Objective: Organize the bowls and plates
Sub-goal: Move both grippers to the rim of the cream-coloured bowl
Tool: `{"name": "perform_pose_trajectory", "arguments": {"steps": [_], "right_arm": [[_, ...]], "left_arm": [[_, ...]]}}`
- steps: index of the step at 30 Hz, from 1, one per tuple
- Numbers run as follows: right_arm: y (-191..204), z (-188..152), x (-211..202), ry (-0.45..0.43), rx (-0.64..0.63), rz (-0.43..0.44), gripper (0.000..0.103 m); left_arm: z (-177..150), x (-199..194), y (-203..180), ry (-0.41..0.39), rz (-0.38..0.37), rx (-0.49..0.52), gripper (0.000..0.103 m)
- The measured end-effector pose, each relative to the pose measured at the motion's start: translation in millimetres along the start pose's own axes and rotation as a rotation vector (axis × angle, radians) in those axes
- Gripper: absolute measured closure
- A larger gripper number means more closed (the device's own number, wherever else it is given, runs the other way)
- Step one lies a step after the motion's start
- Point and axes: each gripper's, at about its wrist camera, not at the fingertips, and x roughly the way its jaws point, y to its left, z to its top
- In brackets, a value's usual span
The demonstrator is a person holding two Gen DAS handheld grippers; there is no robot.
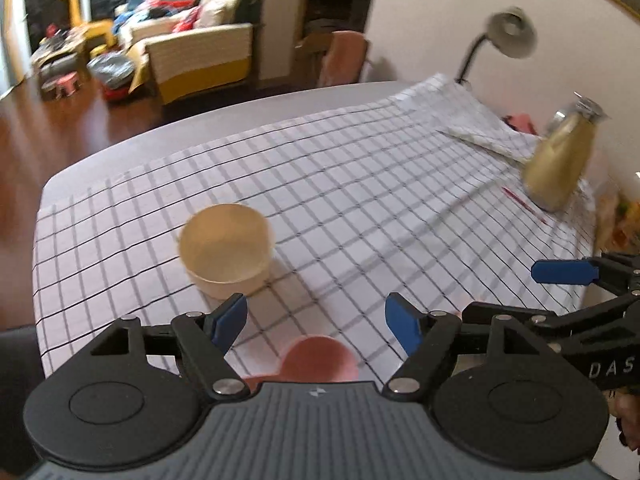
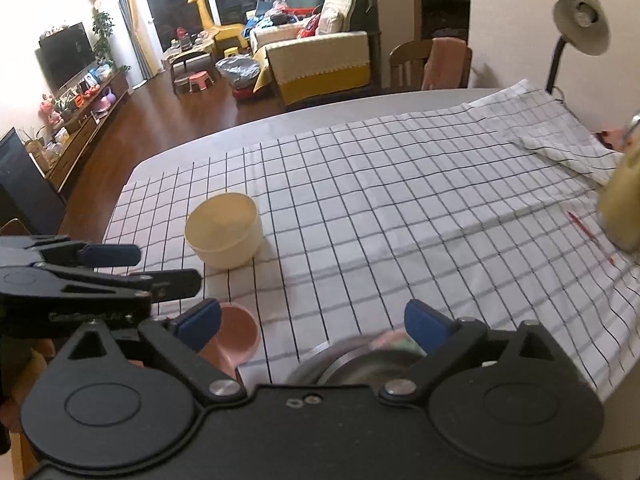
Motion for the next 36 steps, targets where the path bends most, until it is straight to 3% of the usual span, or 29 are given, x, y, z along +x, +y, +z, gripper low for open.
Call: {"name": "perform_pose_trajectory", "arguments": {"steps": [14, 19, 24, 31, 36], "right_arm": [[9.9, 68.0, 96.3, 0.093, 0.006, 0.068, 0.007], [15.6, 84.4, 130.3, 0.13, -0.007, 0.082, 0.011], [23.2, 91.6, 164.0, 0.177, -0.032, 0.094, 0.015], [32.4, 89.9, 197.5, 0.237, -0.067, 0.119, 0.027], [33.4, 89.1, 214.0, 0.27, -0.073, 0.123, 0.033]], "left_arm": [[43.2, 64.3, 76.4, 0.061, 0.173, -0.19, 0.027], [51.4, 93.4, 96.6, 0.093, 0.196, -0.247, 0.027], [52.2, 118.2, 107.6, 0.129, 0.243, -0.263, 0.027], [50.4, 146.6, 112.0, 0.185, 0.251, -0.274, 0.028], [48.8, 163.9, 113.6, 0.219, 0.244, -0.287, 0.037]]}}
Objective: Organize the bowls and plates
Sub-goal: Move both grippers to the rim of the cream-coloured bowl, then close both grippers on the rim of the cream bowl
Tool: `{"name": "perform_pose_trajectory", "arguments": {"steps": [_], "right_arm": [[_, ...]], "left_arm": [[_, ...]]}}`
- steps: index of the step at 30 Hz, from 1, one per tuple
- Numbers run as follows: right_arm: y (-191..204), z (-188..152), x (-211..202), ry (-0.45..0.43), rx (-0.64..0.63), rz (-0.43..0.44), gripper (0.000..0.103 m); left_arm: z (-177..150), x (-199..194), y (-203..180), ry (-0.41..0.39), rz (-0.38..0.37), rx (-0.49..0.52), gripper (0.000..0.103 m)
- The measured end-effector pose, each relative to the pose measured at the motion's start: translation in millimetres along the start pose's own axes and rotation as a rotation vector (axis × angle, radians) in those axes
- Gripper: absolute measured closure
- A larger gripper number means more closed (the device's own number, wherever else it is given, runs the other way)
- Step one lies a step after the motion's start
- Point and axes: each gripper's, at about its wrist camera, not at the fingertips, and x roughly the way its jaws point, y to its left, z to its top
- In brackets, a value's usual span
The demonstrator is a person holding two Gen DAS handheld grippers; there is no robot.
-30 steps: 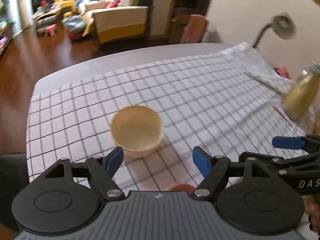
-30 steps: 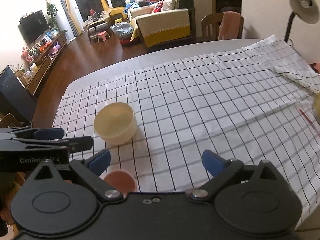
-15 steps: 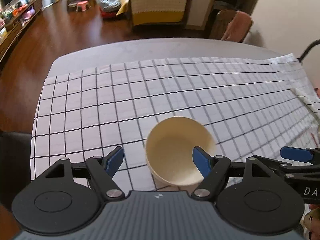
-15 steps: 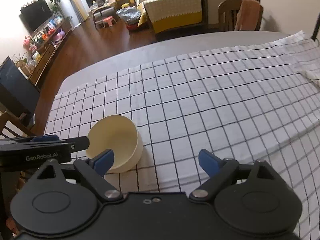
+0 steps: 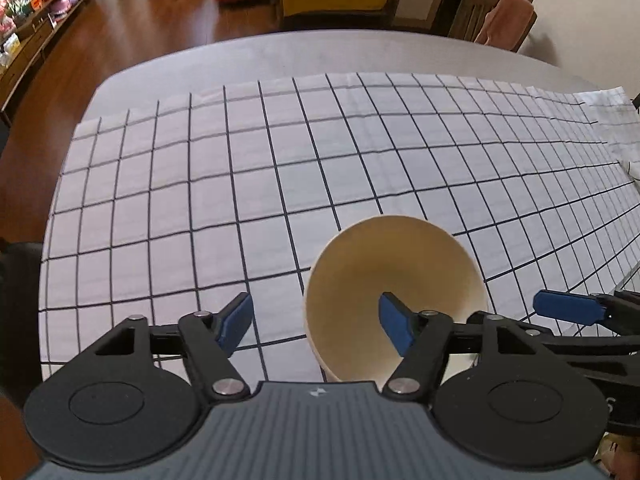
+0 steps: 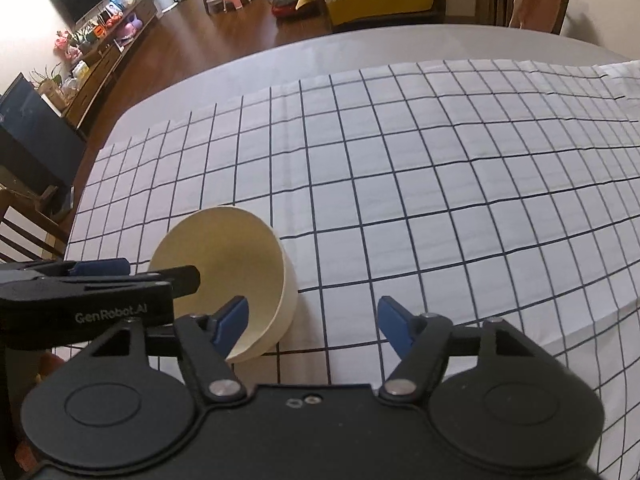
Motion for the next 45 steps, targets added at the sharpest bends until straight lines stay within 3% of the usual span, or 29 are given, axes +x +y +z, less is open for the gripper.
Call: {"name": "perform_pose_trajectory", "arguments": {"steps": [12, 14, 17, 28, 45], "right_arm": [[4.1, 4.7, 13.8, 0.024, -0.023, 0.02, 0.072], [7.0, 6.0, 14.4, 0.025, -0.029, 0.027, 0.083], [11.6, 6.3, 13.4, 0.022, -0.046, 0.028, 0.095], [16.2, -0.7, 1.5, 0.005, -0.025, -0.005, 0.097], [2.3, -44.8, -82.0, -0.046, 0.044, -0.044, 0.098]], "left_arm": [[-2.9, 25.5, -0.9, 0.054, -0.008, -0.014, 0.076], [-3.1, 26.8, 1.5, 0.057, -0.006, -0.025, 0.09], [-4.4, 24.3, 8.6, 0.06, 0.003, -0.022, 0.094], [-14.2, 4.8, -9.4, 0.055, -0.016, 0.022, 0.098], [-51.6, -88.1, -59.6, 0.022, -0.086, 0.171, 0.098]]}}
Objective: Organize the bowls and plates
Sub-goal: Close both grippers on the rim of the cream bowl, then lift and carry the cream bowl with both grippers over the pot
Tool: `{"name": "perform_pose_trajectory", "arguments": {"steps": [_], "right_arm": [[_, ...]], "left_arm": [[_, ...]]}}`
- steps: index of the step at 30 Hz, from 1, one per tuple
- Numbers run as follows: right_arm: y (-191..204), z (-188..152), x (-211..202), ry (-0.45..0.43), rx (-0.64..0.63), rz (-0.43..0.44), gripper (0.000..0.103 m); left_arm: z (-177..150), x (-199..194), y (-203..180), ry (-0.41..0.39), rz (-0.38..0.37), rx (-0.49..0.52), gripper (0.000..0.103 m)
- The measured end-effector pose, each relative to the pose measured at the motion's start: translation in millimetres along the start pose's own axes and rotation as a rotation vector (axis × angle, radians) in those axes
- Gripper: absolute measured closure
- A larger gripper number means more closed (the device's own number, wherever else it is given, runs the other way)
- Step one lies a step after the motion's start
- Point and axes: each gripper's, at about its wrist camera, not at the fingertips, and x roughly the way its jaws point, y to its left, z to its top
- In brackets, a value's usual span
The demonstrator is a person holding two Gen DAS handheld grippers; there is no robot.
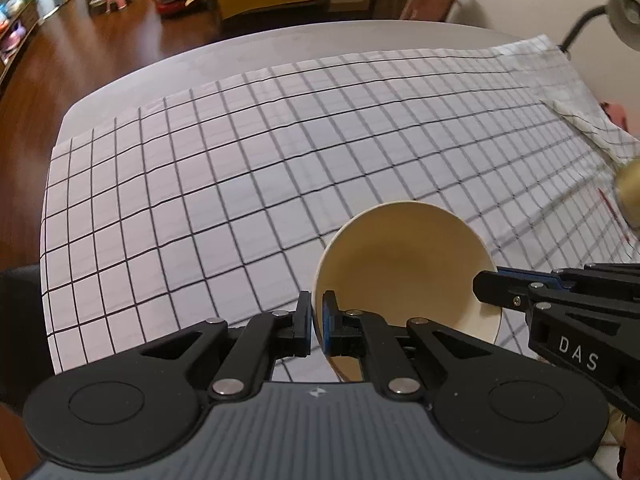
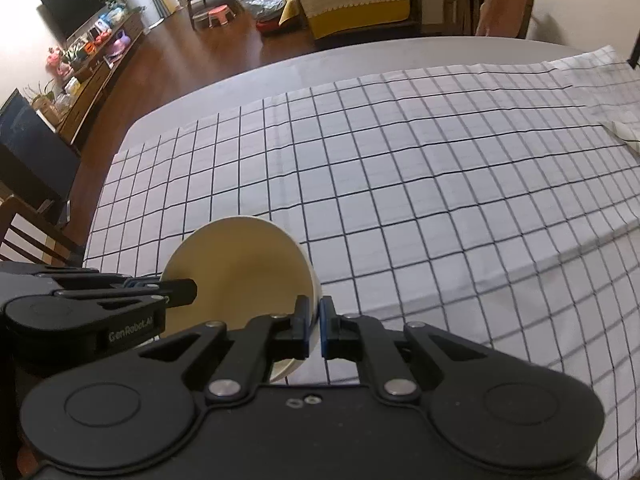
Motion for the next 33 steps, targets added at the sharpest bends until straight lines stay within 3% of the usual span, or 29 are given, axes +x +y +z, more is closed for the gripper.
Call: {"name": "perform_pose_trajectory", "arguments": {"steps": [14, 33], "right_arm": [[-30.6, -45.8, -81.4, -0.075, 0.1, -0.033, 0.097], [-95.7, -134.3, -124.2, -0.094, 0.304, -0.091, 0.097]], "left_arm": [[-27.3, -46.2, -48.0, -0.034, -0.088, 0.165, 0.098], [-78.0, -42.9, -139.2, 0.007, -0.153, 0.403, 0.098]]}}
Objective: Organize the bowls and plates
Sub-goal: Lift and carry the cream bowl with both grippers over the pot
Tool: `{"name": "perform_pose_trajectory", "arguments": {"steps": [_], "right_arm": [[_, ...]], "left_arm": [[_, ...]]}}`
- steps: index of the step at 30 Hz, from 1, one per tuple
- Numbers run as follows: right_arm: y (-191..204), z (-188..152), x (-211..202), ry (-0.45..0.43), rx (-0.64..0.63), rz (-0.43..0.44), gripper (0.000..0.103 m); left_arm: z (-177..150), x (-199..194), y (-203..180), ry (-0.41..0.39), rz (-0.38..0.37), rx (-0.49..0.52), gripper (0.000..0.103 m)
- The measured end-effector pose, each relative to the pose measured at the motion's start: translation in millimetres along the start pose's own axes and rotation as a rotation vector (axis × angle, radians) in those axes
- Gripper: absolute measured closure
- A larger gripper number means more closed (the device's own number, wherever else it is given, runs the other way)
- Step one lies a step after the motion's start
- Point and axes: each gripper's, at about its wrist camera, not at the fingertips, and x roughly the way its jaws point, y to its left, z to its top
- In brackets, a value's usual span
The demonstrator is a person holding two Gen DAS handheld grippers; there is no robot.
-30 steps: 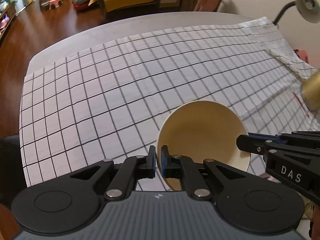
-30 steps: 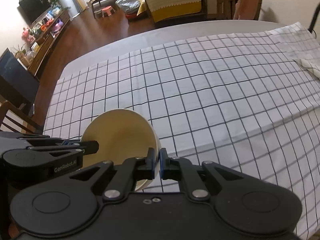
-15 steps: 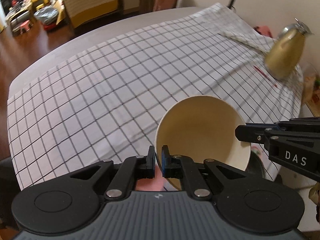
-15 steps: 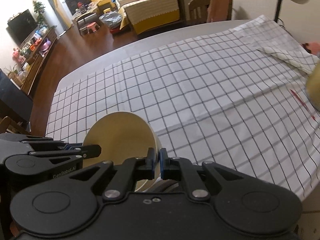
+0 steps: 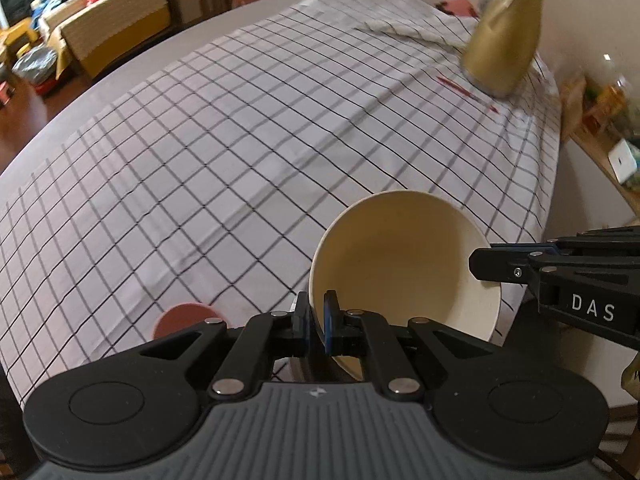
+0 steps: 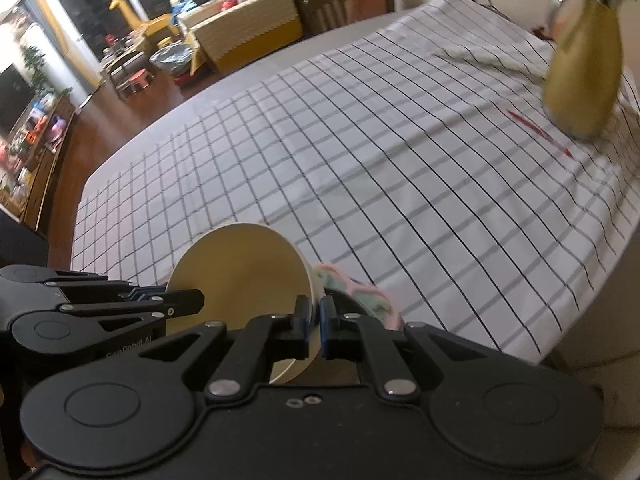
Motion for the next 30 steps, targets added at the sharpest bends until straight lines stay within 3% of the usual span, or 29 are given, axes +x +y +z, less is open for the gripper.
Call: {"name": "perform_pose_trajectory", "arguments": {"steps": [10, 30], "right_arm": [[-22.5, -27.7, 9.1, 0.032, 0.049, -0.024, 0.097], [-29.9, -43.6, 24.7, 0.057, 0.061, -0.038, 0.097]], "left_arm": [[-10.2, 20.5, -28.0, 0.022, 0.034, 0.087, 0.098], [-16.0, 44.1, -41.1, 0.049, 0.075, 0.145, 0.098]]}}
